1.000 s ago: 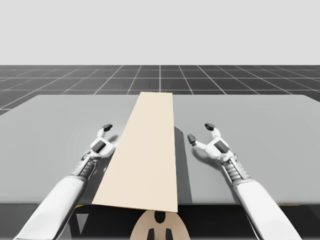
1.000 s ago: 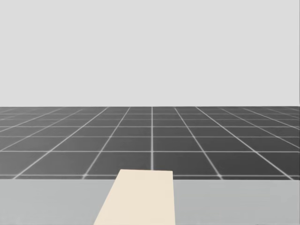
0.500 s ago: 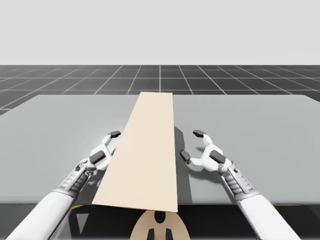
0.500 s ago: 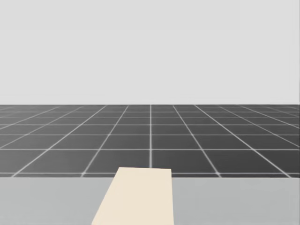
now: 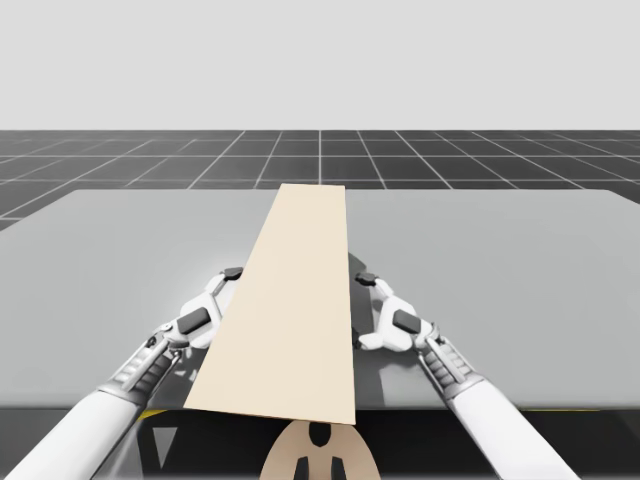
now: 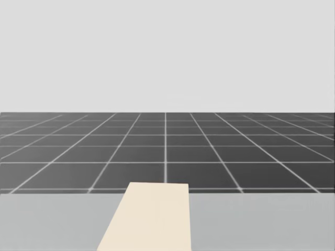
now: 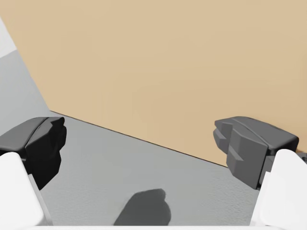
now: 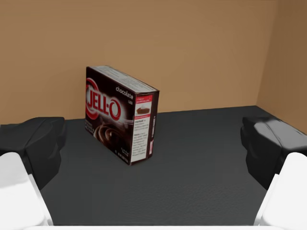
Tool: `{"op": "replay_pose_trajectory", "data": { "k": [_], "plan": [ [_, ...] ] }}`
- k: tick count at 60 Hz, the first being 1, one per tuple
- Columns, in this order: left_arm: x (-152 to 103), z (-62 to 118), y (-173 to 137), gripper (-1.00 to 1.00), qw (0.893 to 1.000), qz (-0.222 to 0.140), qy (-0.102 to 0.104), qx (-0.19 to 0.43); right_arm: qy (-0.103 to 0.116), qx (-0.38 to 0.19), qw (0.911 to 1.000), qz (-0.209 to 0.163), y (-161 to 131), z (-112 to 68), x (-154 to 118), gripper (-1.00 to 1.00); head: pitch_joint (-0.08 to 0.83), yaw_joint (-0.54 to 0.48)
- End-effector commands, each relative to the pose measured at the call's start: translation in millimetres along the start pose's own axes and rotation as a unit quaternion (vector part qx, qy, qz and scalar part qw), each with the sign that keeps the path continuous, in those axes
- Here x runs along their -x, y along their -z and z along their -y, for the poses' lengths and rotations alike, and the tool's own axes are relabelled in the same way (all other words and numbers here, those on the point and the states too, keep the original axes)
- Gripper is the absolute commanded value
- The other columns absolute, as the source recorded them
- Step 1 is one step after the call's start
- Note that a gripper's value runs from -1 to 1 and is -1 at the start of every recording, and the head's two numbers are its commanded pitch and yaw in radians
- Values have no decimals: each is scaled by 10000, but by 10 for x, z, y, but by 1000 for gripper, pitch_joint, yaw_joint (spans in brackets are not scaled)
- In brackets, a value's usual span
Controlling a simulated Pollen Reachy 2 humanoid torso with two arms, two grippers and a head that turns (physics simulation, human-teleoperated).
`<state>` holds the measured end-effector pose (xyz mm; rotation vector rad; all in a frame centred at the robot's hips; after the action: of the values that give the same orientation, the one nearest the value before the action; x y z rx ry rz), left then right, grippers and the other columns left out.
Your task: Retrieve the object from inside the box.
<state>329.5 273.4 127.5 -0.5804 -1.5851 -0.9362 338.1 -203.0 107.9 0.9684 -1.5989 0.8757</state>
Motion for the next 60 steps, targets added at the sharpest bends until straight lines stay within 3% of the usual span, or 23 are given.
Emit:
{"op": "replay_pose_trajectory", "data": {
  "k": [1,8,10,25,32,42,44,45,46,47,48,60],
  "plan": [
    [20,63,36,-1000,9999,0,-35,149,70,-338,9993,153,183,106,164,-1000,34,-10],
    [27,63,41,-1000,9999,-11,-27,149,97,-607,9979,224,420,174,270,-1000,35,-11],
    [28,63,39,-1000,9999,-10,-29,155,251,-779,9964,227,515,178,303,-1000,36,-11],
    [37,51,31,-1000,9999,-31,-4,141,574,-1571,9847,490,1077,151,434,-1000,42,-2],
    [39,42,26,-1000,9999,-34,0,138,779,-1808,9783,642,1274,61,502,-1000,48,-4],
    [41,37,16,-1000,9999,-48,26,132,1264,-2140,9660,707,1473,-174,578,-968,49,-3],
    [41,36,15,-1000,9999,-47,28,130,1248,-2044,9678,781,1478,-211,584,-879,50,-3],
    [42,35,14,-1000,9999,-47,32,129,1133,-1840,9726,858,1489,-256,585,32,50,-3],
    [42,35,14,-1000,9999,-47,33,129,1159,-1882,9715,855,1507,-259,586,729,50,-3],
    [42,35,13,-1000,9999,-49,34,129,1213,-1888,9709,831,1509,-267,583,934,49,-2],
    [43,35,13,-1000,9999,-50,38,129,1305,-1916,9695,799,1502,-296,573,1000,50,-3],
    [51,37,18,-1000,9999,-84,66,134,1212,-2041,9683,774,1478,-362,536,1000,47,-6]
  ]
}}
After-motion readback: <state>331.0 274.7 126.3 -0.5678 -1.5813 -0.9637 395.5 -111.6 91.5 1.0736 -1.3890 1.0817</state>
